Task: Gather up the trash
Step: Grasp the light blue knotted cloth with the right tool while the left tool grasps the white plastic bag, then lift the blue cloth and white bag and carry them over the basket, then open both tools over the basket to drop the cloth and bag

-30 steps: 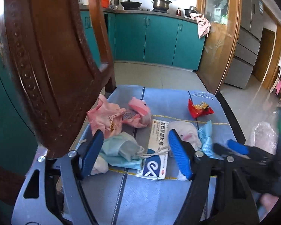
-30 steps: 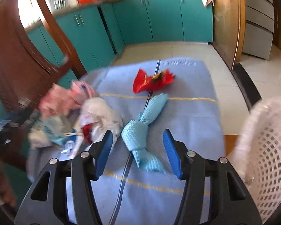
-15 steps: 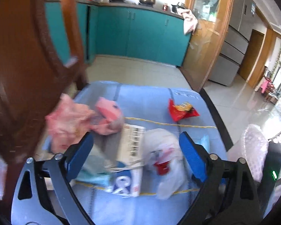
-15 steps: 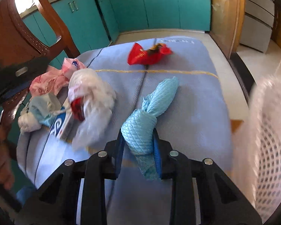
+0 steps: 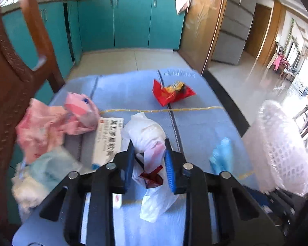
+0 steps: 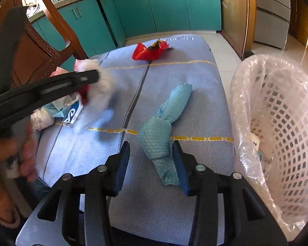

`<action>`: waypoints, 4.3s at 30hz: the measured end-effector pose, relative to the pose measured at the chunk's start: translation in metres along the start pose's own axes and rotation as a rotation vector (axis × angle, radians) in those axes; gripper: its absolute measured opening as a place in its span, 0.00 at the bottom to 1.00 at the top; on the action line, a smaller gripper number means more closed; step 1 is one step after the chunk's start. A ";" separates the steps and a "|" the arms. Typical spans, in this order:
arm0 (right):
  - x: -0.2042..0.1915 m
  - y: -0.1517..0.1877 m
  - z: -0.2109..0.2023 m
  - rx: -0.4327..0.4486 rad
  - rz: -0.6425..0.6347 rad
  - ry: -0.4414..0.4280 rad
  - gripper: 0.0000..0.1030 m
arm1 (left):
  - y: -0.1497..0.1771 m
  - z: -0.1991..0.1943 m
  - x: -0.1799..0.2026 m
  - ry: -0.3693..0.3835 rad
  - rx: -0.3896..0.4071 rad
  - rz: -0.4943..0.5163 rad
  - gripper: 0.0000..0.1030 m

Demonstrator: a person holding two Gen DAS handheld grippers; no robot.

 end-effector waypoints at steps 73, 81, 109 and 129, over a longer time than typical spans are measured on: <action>-0.044 -0.028 -0.114 0.277 -0.231 0.245 0.30 | 0.036 -0.142 -0.005 -0.157 0.258 0.055 0.31; -0.036 -0.029 -0.120 0.293 -0.212 0.233 0.30 | 0.035 -0.141 -0.001 -0.149 0.256 0.067 0.31; 0.182 0.009 -0.182 0.298 0.172 0.430 0.30 | 0.023 -0.031 0.214 0.351 0.048 0.268 0.35; 0.160 -0.004 -0.146 0.272 0.166 0.313 0.45 | 0.035 -0.052 0.092 0.000 0.153 0.117 0.86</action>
Point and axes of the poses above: each gripper's, at about its wrist camera, not at the fingertips, and z roughly the way its jaws point, x to its right, y to its underside, the point moved 5 cm from there along z, roughly the way its jaws point, and after that the axes turned 1 degree about -z, right-handed, at the moved point
